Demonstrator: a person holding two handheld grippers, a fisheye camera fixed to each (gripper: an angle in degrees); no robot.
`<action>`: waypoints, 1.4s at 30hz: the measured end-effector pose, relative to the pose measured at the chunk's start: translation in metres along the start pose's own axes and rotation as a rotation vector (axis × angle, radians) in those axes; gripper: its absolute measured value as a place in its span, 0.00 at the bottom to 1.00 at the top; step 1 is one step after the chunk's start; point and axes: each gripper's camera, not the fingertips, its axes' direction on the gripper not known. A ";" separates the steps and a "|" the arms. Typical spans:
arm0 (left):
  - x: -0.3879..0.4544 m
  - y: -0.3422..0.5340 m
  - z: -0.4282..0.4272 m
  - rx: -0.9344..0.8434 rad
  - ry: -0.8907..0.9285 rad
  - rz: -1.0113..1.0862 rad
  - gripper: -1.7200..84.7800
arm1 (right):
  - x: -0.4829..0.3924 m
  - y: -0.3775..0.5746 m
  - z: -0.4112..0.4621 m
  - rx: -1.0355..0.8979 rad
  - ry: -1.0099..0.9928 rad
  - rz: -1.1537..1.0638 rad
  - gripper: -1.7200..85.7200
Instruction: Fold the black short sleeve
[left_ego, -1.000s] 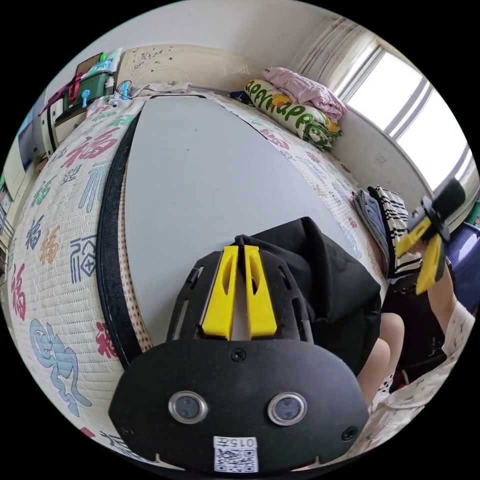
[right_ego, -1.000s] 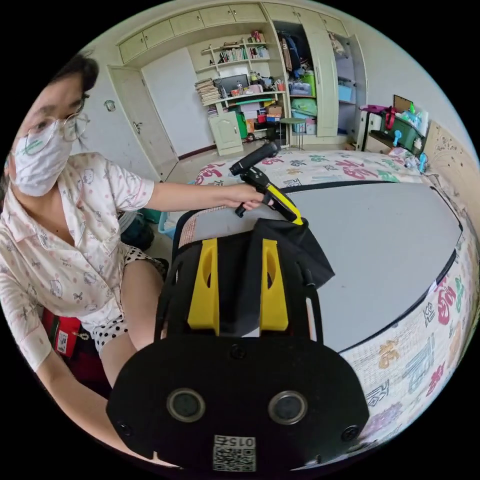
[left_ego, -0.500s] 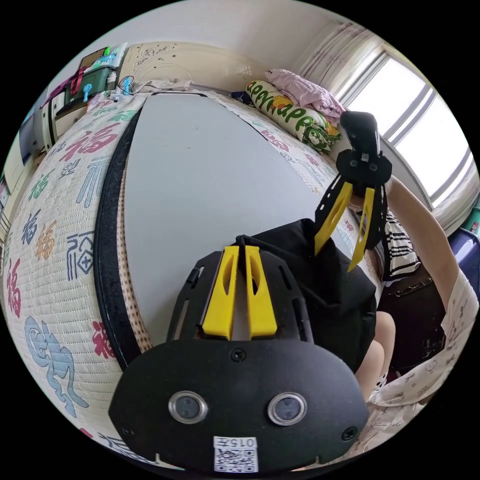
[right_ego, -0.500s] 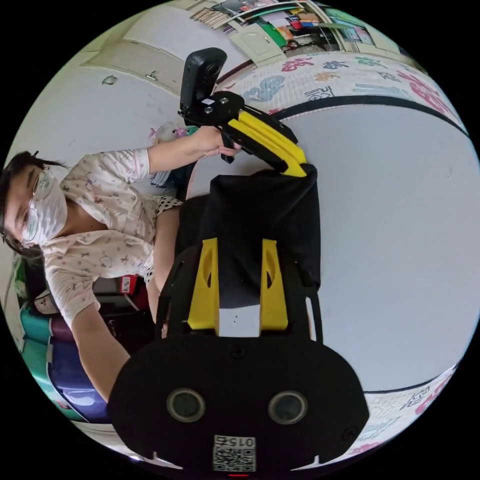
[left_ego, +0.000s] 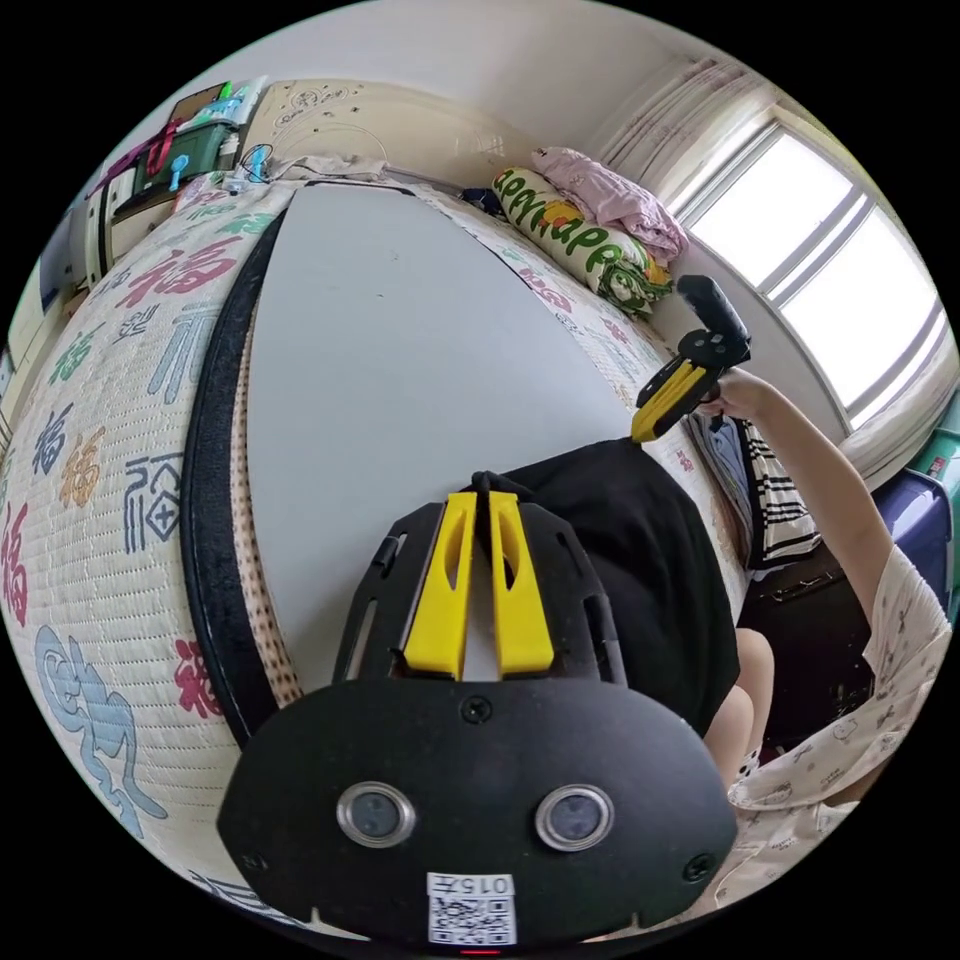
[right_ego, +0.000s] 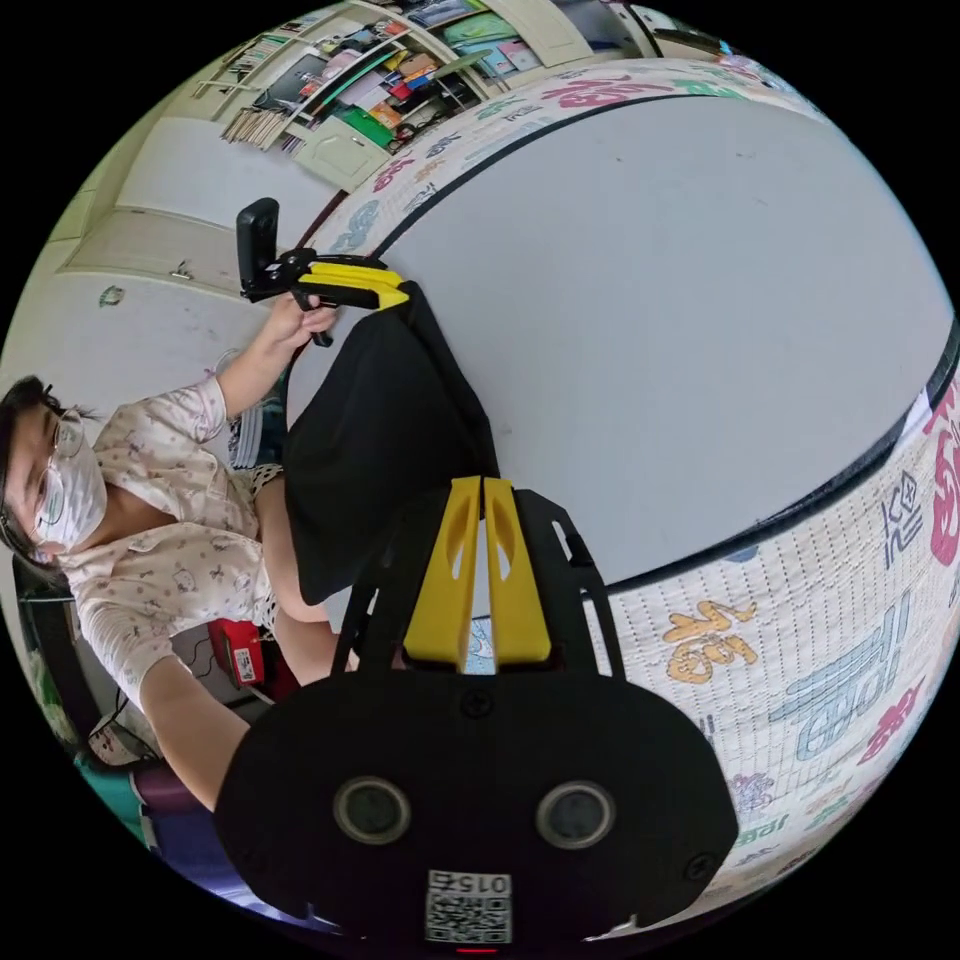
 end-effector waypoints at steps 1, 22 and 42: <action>-0.005 0.002 -0.004 0.019 0.028 -0.009 0.04 | -0.001 -0.002 0.000 0.004 0.001 0.003 0.02; -0.040 0.024 -0.015 0.014 0.037 0.067 0.02 | -0.058 -0.083 -0.014 0.143 0.060 0.034 0.02; -0.019 0.147 -0.034 -0.012 0.012 0.076 0.08 | -0.209 -0.057 -0.063 0.634 0.267 0.354 0.03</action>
